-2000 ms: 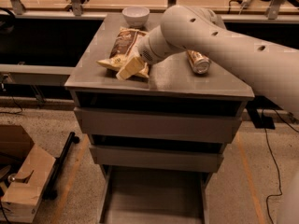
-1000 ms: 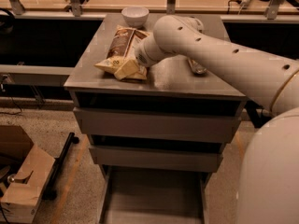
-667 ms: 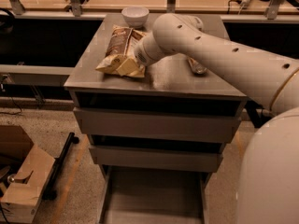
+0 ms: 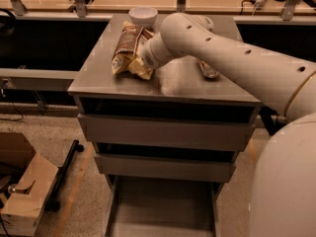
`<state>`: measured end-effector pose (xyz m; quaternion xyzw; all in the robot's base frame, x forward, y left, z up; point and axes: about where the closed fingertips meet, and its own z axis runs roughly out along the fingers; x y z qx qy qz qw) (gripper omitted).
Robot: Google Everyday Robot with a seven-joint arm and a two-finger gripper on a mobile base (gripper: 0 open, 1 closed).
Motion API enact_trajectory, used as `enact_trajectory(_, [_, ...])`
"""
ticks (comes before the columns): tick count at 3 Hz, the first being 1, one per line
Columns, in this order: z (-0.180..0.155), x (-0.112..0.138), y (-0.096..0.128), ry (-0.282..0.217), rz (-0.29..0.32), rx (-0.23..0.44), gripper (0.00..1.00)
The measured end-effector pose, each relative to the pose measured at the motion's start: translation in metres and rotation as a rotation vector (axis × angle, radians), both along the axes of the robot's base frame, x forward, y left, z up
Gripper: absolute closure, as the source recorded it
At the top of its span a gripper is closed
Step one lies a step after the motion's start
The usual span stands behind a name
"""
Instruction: Place brown chip bag into bottom drawer
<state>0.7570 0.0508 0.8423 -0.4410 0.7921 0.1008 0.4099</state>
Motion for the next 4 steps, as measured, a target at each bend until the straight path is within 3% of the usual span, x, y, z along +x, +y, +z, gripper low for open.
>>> enact_trajectory(2, [0.0, 0.0, 0.0, 0.0, 0.0, 0.0, 1.0])
enact_trajectory(4, [0.026, -0.027, -0.004, -0.032, 0.006, -0.075, 1.0])
